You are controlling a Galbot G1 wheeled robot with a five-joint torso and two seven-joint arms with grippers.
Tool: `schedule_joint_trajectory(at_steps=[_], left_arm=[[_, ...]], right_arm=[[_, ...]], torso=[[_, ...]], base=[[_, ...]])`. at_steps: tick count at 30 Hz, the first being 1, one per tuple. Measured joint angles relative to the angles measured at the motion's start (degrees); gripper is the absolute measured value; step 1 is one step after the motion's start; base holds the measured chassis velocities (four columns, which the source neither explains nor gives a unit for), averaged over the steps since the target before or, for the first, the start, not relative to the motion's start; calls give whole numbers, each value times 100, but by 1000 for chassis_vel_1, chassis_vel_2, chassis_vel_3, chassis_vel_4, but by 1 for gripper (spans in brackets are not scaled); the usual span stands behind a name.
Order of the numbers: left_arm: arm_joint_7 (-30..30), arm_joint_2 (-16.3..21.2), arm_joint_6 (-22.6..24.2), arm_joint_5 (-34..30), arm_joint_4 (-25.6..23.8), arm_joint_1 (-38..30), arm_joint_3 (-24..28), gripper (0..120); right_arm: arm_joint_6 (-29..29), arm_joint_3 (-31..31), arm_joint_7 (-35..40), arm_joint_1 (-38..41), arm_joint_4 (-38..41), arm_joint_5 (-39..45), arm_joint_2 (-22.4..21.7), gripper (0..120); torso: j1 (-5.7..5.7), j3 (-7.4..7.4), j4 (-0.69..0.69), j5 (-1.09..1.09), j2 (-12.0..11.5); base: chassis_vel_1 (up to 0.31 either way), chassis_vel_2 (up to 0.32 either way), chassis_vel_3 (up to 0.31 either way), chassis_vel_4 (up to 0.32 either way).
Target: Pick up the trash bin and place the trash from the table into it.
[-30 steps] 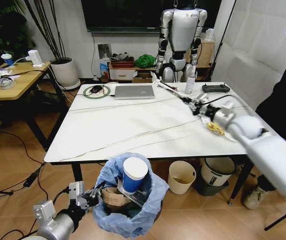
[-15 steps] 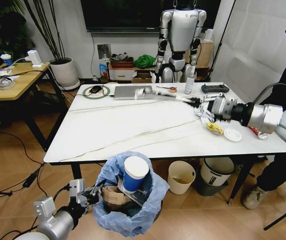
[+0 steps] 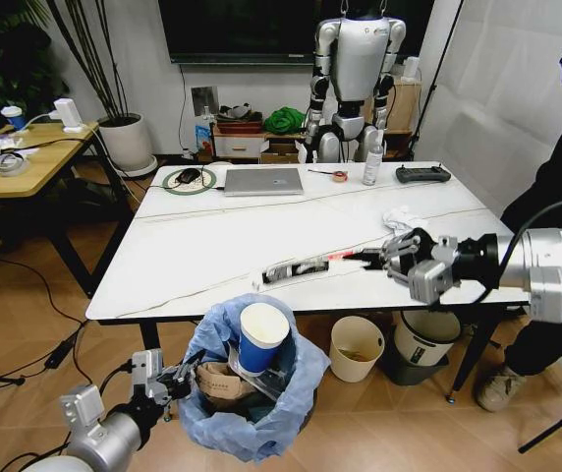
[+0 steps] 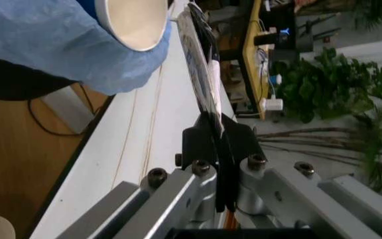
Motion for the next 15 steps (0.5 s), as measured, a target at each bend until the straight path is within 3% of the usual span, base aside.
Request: schedule_joint_trajectory(at_steps=[15], left_arm=[[-40, -77, 1, 31, -114, 28, -33, 0]], right_arm=[[128, 77, -134, -116, 112, -62, 9, 0]], torso=[[0, 0, 0, 0, -1]], base=[[0, 0, 0, 0]])
